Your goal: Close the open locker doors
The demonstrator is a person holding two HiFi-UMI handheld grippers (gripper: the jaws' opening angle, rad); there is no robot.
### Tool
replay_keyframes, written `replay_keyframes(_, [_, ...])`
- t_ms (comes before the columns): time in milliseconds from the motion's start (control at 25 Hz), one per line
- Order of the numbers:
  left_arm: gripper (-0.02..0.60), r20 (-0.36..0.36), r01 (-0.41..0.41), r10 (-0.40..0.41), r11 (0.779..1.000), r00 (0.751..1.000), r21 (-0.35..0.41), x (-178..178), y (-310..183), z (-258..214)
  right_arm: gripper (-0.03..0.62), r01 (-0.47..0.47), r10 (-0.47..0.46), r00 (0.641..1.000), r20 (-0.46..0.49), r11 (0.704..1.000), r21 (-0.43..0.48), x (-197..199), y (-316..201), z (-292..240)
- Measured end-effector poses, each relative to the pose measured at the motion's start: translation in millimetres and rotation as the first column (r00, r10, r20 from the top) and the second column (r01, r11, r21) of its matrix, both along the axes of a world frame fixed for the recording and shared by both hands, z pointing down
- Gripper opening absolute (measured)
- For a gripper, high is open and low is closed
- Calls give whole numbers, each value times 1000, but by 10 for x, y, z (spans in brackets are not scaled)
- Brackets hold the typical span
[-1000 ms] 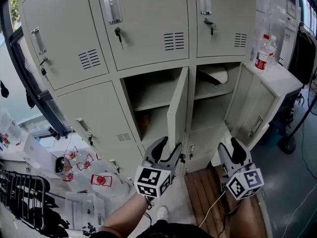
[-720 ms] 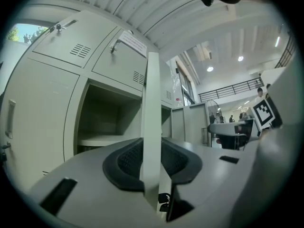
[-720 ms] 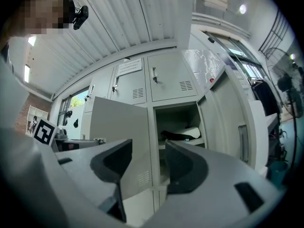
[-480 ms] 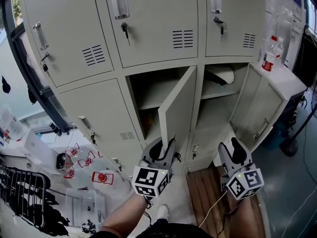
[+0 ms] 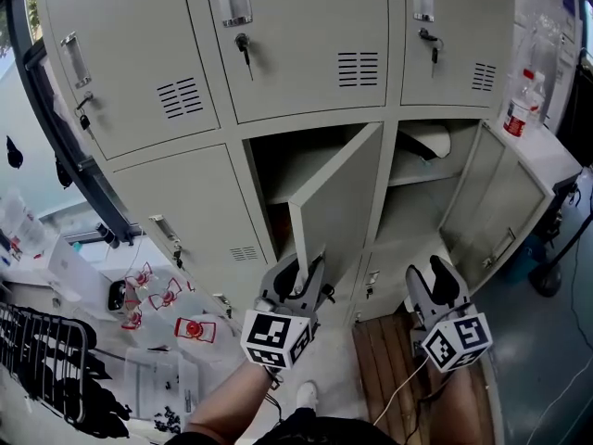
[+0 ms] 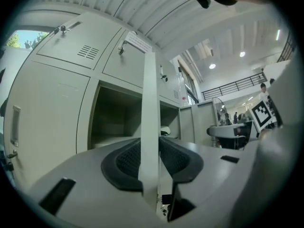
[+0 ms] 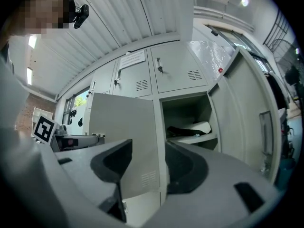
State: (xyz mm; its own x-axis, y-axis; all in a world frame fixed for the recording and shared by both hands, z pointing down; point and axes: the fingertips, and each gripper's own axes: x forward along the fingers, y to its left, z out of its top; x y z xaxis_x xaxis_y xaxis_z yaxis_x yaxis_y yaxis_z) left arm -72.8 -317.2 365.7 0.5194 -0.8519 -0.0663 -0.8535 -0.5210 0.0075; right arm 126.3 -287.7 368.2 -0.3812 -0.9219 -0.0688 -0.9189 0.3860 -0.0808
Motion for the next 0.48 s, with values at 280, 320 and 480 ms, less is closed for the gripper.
replay_keyframes(280, [132,4,31,-31,1000,1000,3,-202,-158,-2,204,31,-31,1000,3,999,-9,-166,-206,55])
replay_keyframes(320, [135,5,37,-37,999,999,4,-229,-185,-1,204,35,-35,999,4,999,-10,-188,-237,57])
replay_keyframes(480, [147,11,56,-56,998,998,5,-324,-292,4,204,46,-46,999,4,999,-10,-269,-359,74])
